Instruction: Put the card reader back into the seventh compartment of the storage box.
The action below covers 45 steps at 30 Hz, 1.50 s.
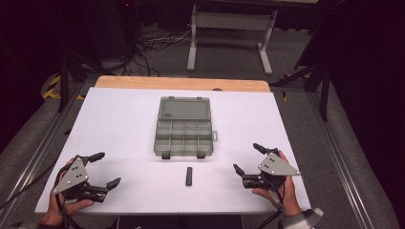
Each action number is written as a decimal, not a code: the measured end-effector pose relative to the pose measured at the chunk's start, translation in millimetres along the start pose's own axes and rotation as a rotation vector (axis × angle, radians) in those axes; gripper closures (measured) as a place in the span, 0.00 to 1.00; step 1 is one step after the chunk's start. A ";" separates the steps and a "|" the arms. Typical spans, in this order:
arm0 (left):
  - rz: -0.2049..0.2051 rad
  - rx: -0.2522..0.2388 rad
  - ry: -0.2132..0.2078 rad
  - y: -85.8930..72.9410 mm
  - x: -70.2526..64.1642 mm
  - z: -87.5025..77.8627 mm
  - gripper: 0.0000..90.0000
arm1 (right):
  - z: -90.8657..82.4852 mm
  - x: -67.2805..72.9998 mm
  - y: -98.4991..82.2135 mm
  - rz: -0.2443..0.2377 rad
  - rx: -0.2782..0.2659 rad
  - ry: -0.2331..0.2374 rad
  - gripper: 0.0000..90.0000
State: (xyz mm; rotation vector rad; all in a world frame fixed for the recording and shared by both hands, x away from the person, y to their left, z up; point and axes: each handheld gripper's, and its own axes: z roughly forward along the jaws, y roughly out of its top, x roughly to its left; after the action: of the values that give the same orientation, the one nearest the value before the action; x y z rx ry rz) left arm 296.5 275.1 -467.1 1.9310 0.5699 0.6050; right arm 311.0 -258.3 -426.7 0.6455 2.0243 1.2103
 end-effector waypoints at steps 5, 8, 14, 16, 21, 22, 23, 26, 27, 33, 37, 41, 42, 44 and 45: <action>0.003 0.004 -0.005 -1.3 -2.3 0.6 0.06 | 4.6 2.9 -1.1 0.002 0.038 0.032 0.12; 0.010 0.015 -0.012 -2.4 -3.6 0.8 0.06 | 6.7 1.9 0.5 0.016 0.057 0.051 0.11; 0.009 0.015 -0.021 -3.0 -3.9 1.4 0.06 | 13.5 3.1 10.9 0.002 0.091 0.101 0.10; 0.011 0.019 -0.033 -2.6 -4.0 3.1 0.06 | 18.5 4.5 16.6 -0.009 0.098 0.129 0.11; 0.019 0.027 -0.032 -2.8 -5.6 4.3 0.06 | 35.5 13.8 28.9 -0.065 0.159 0.207 0.12; 0.018 0.028 -0.041 -3.5 -5.4 5.0 0.06 | 40.7 16.7 30.9 -0.081 0.178 0.230 0.12; 0.018 0.026 -0.045 -3.7 -5.2 4.9 0.06 | 45.0 18.4 31.9 -0.091 0.194 0.254 0.12; 0.009 0.023 -0.048 -4.3 -4.5 4.4 0.06 | 54.8 24.0 34.0 -0.107 0.224 0.293 0.12; 0.011 0.024 -0.048 -4.3 -4.6 4.1 0.06 | 58.7 26.7 35.0 -0.108 0.232 0.310 0.12; 0.010 0.023 -0.053 -4.1 -5.6 4.9 0.06 | 75.2 43.4 38.2 -0.128 0.259 0.383 0.12; 0.011 0.026 -0.054 -4.2 -6.0 5.9 0.05 | 89.0 56.3 37.5 -0.161 0.290 0.438 0.12; 0.011 0.025 -0.055 -4.5 -5.1 5.5 0.05 | 103.2 67.4 37.4 -0.178 0.317 0.487 0.12; 0.012 0.029 -0.048 -4.5 -4.9 5.4 0.05 | 106.8 70.0 37.3 -0.190 0.324 0.499 0.12; 0.005 0.028 -0.046 -5.0 -4.4 5.3 0.05 | 113.4 74.9 36.9 -0.197 0.341 0.522 0.12; 0.005 0.029 -0.046 -5.1 -4.1 5.0 0.05 | 116.4 77.1 36.6 -0.207 0.346 0.533 0.12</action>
State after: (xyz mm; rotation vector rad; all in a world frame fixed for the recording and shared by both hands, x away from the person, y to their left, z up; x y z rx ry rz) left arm 295.9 271.2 -474.4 1.9689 0.5475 0.5569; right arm 352.5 -123.2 -456.1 0.2671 2.7075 0.9841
